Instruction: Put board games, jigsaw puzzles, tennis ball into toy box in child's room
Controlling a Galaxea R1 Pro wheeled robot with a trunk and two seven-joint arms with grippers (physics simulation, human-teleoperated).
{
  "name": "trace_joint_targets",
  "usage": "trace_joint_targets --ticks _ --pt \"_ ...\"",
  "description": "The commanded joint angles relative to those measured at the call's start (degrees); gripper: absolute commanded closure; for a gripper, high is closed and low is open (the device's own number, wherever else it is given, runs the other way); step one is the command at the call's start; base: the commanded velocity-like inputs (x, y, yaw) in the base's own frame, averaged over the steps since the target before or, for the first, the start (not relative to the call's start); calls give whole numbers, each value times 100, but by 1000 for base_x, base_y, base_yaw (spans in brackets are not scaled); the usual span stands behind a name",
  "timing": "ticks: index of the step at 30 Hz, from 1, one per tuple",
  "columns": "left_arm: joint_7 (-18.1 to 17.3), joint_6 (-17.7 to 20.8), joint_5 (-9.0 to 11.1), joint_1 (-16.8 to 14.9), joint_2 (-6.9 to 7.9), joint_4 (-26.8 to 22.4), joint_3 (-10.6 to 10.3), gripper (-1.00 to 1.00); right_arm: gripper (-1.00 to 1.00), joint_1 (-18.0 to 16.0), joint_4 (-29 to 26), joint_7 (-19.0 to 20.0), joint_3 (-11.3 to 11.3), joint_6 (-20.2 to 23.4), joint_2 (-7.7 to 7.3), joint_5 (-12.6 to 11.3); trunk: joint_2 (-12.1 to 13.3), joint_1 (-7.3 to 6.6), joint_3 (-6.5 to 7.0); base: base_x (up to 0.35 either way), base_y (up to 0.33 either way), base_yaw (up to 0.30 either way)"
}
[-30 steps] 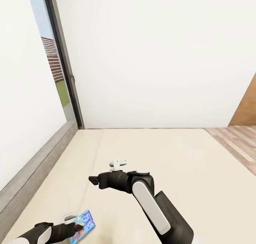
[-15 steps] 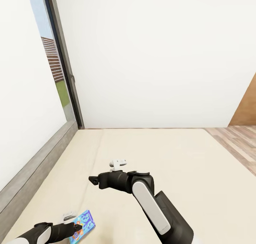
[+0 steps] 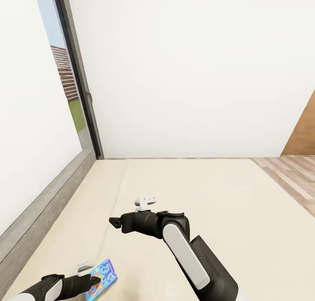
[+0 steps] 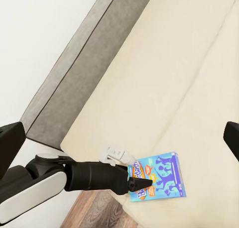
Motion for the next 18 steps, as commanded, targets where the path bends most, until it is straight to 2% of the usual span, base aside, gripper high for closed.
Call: trace_joint_targets --ticks 1,14,18 --pt "-7 37 60 -2 5 -8 -38 -100 -100 -5 -5 -60 3 10 1 -57 -3 0 -6 0 0 0" --pt "-1 23 60 -8 53 -17 -34 -100 -100 -5 -5 -60 3 10 1 -57 -3 0 -6 0 0 0" --pt "-5 22 60 -10 107 -19 -30 -100 -100 -5 -5 -60 3 10 1 -57 -3 0 -6 0 0 0"
